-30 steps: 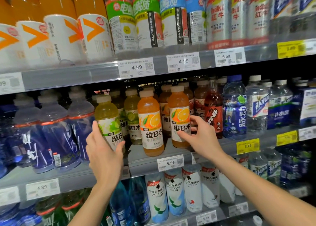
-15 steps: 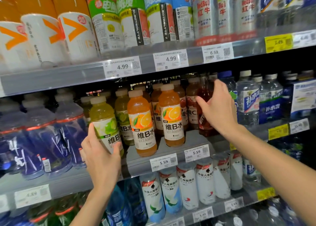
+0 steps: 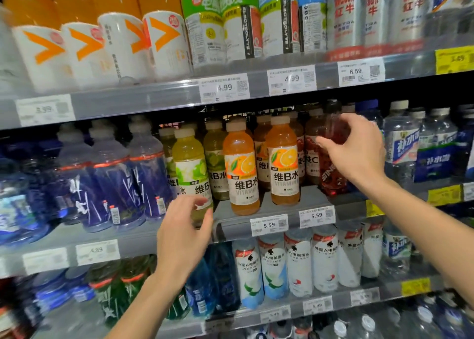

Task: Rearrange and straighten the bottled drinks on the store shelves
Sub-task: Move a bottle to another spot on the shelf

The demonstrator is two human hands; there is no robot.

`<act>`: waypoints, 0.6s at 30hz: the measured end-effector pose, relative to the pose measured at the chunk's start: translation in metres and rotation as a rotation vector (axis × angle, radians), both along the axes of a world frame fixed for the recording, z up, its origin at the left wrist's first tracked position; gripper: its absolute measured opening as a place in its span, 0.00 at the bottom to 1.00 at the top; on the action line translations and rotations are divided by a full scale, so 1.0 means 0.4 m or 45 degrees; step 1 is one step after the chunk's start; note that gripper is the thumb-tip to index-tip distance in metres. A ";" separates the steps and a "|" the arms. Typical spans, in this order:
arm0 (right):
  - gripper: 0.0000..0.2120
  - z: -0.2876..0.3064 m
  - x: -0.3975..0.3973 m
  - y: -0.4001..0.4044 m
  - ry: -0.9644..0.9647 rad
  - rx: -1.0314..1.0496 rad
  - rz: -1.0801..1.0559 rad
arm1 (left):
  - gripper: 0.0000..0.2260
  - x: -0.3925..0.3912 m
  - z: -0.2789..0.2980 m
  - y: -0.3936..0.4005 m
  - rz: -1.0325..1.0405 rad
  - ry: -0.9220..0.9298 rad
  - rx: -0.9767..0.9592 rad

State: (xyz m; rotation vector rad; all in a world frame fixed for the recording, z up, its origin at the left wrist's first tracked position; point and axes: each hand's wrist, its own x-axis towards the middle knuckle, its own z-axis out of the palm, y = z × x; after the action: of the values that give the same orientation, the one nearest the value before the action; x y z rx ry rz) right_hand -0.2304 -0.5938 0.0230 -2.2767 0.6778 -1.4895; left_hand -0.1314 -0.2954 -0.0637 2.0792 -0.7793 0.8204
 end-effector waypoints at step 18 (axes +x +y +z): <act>0.14 -0.106 -0.123 0.436 0.068 0.066 0.742 | 0.09 -0.079 -0.075 0.315 0.148 -0.038 0.492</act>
State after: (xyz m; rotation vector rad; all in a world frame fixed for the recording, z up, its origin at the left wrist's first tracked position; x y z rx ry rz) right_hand -0.2795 -0.4196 -0.0194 -2.2124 0.0413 -1.1166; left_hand -0.1631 -0.1692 -0.0938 2.4781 -0.8960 0.8137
